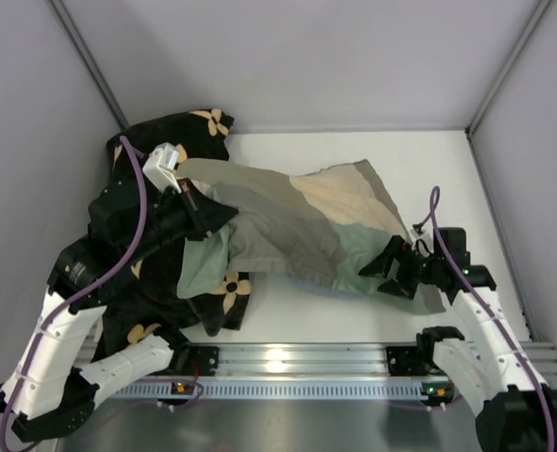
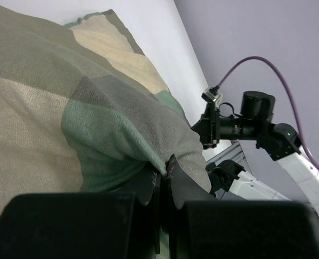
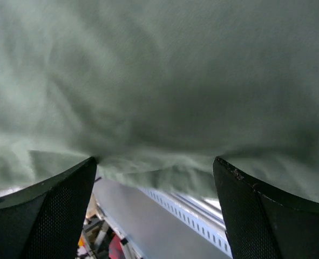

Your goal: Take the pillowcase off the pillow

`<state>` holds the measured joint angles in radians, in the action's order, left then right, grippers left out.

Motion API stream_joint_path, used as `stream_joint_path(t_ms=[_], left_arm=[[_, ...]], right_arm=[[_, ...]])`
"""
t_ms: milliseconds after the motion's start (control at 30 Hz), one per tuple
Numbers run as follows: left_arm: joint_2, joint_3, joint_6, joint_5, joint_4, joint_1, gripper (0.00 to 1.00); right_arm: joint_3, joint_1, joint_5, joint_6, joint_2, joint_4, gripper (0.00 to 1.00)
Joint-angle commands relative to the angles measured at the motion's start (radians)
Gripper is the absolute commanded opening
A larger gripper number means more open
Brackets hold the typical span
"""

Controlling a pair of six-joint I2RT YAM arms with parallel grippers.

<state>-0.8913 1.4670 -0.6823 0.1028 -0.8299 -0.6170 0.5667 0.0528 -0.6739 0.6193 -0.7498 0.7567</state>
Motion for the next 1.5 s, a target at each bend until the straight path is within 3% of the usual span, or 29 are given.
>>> stream_joint_path(t_ms=[0,167,300,500,633,933,1067,1100,1167,1200,1267,1300,1333,1367,1467], left_arm=[[0.049,-0.002,0.007,-0.014,0.14,-0.001,0.0],[0.094,-0.03,0.007,0.002,0.138,0.0,0.0],[0.13,-0.071,-0.003,0.024,0.138,0.0,0.0],[0.161,-0.132,-0.037,0.07,0.14,-0.001,0.0],[0.16,-0.139,-0.039,0.093,0.14,-0.001,0.0],[0.186,-0.145,-0.028,0.124,0.138,0.0,0.0],[0.195,-0.154,-0.025,0.14,0.138,0.0,0.0],[0.201,-0.154,-0.023,0.141,0.138,0.0,0.0],[0.206,-0.157,-0.02,0.144,0.138,0.0,0.0],[0.212,-0.157,-0.016,0.141,0.137,-0.001,0.0],[0.218,-0.162,-0.013,0.149,0.137,0.0,0.0],[0.224,-0.163,-0.013,0.152,0.138,0.0,0.0],[0.226,-0.163,-0.011,0.156,0.138,0.0,0.0],[0.23,-0.163,-0.008,0.159,0.138,-0.001,0.0],[0.23,-0.155,0.006,0.164,0.133,0.0,0.0]], right_arm=[[-0.057,0.021,-0.076,0.049,-0.058,-0.254,0.85],[-0.154,0.022,-0.106,0.351,-0.066,-0.699,0.87],[-0.159,0.022,-0.033,0.445,-0.062,-0.822,0.95],[-0.15,0.033,-0.019,0.537,-0.256,-1.067,1.0],[-0.093,0.113,0.019,0.537,-0.46,-1.124,0.99],[-0.022,0.2,0.138,0.594,-0.632,-1.301,0.97],[0.012,0.205,0.178,0.588,-0.674,-1.306,0.83],[0.012,0.205,0.183,0.585,-0.683,-1.318,0.7],[0.013,0.208,0.181,0.58,-0.691,-1.362,0.57],[0.016,0.211,0.181,0.57,-0.689,-1.37,0.43],[0.027,0.214,0.183,0.553,-0.678,-1.366,0.28],[0.033,0.214,0.18,0.544,-0.662,-1.367,0.13],[0.045,0.216,0.174,0.518,-0.652,-1.366,0.06],[0.051,0.216,0.172,0.502,-0.64,-1.357,0.0],[0.081,0.217,0.174,0.444,-0.557,-1.271,0.0]])
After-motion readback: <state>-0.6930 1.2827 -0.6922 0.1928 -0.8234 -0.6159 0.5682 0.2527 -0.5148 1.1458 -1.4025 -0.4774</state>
